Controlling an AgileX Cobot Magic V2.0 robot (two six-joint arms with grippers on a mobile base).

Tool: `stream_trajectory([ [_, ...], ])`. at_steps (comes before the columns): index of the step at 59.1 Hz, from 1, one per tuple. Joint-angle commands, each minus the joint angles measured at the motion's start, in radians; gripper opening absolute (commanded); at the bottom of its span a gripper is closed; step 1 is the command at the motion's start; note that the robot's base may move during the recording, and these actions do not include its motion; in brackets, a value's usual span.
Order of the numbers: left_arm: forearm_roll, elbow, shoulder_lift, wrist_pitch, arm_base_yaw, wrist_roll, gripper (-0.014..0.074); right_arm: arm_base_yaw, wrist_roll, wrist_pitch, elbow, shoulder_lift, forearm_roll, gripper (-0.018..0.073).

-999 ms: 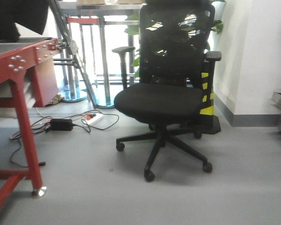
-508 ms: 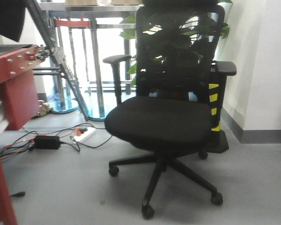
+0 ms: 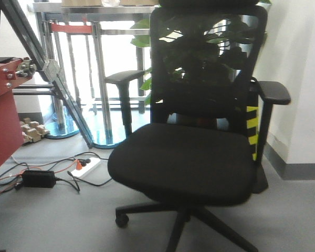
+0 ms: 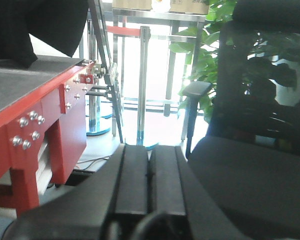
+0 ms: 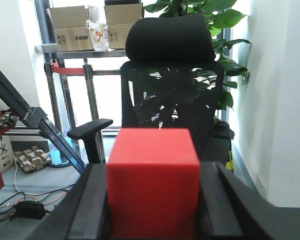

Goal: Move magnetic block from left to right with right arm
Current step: 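Drive past the black office chair toward the other table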

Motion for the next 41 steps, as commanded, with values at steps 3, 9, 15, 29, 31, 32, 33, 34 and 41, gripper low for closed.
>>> stream_trajectory([
  [3,0.000,0.009,-0.011,-0.088,-0.005,-0.004,-0.0116,-0.005,-0.006,-0.091,-0.027,0.011,0.002,0.0130],
  [9,0.000,0.009,-0.011,-0.088,-0.005,-0.004,-0.0116,-0.005,-0.006,-0.091,-0.027,0.011,0.002,0.0130],
  [15,0.000,0.009,-0.011,-0.088,-0.005,-0.004,-0.0116,-0.005,-0.006,-0.091,-0.027,0.011,0.002,0.0130],
  [29,0.000,0.009,-0.011,-0.088,-0.005,-0.004,-0.0116,-0.005,-0.006,-0.091,-0.027,0.011,0.002,0.0130],
  [31,0.000,0.009,-0.011,-0.088,-0.005,-0.004,-0.0116,-0.005,-0.006,-0.091,-0.027,0.011,0.002,0.0130],
  [32,0.000,0.009,-0.011,-0.088,-0.005,-0.004,-0.0116,-0.005,-0.006,-0.091,-0.027,0.011,0.002,0.0130],
  [33,0.000,0.009,-0.011,-0.088,-0.005,-0.004,-0.0116,-0.005,-0.006,-0.091,-0.027,0.011,0.002,0.0130],
  [34,0.000,0.009,-0.011,-0.088,-0.005,-0.004,-0.0116,-0.005,-0.006,-0.091,-0.027,0.011,0.002,0.0130],
  [41,0.000,0.009,-0.011,-0.088,-0.005,-0.004,-0.0116,-0.005,-0.006,-0.091,-0.027,0.011,0.002,0.0130],
])
